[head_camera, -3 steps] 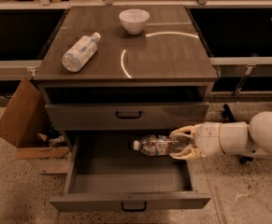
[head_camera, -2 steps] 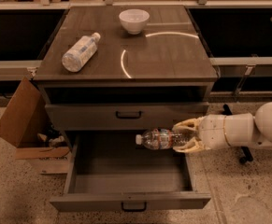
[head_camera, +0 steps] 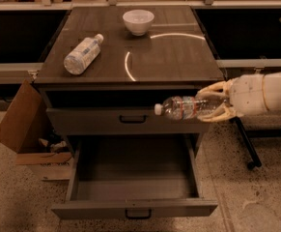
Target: Pick water bottle from middle drawer and place on counter
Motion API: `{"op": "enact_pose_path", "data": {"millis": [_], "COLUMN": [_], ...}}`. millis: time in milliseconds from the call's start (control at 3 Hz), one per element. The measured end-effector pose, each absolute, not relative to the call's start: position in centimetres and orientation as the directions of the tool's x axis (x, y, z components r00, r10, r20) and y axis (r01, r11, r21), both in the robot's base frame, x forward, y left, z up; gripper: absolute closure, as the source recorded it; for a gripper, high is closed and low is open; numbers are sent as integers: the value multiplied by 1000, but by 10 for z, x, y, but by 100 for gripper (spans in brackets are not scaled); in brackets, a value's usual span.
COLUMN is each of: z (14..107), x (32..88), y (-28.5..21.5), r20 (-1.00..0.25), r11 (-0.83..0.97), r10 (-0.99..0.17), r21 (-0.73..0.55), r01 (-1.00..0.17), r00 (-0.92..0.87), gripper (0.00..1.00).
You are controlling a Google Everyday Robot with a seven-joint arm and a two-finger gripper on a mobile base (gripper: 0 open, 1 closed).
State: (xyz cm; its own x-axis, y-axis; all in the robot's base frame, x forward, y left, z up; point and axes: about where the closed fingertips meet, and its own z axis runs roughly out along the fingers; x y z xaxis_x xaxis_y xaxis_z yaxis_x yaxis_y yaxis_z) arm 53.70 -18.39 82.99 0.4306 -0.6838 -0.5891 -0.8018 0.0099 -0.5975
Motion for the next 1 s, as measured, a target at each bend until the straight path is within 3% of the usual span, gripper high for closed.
{"op": "enact_pose_path", "data": {"millis": [1000], "z": [865], "x": [565], "y": [-184], "r20": [-625], "r11": [42], "r10": [-652], "r21": [-594], "r01": [-804], "r00": [428], "gripper": [100]}}
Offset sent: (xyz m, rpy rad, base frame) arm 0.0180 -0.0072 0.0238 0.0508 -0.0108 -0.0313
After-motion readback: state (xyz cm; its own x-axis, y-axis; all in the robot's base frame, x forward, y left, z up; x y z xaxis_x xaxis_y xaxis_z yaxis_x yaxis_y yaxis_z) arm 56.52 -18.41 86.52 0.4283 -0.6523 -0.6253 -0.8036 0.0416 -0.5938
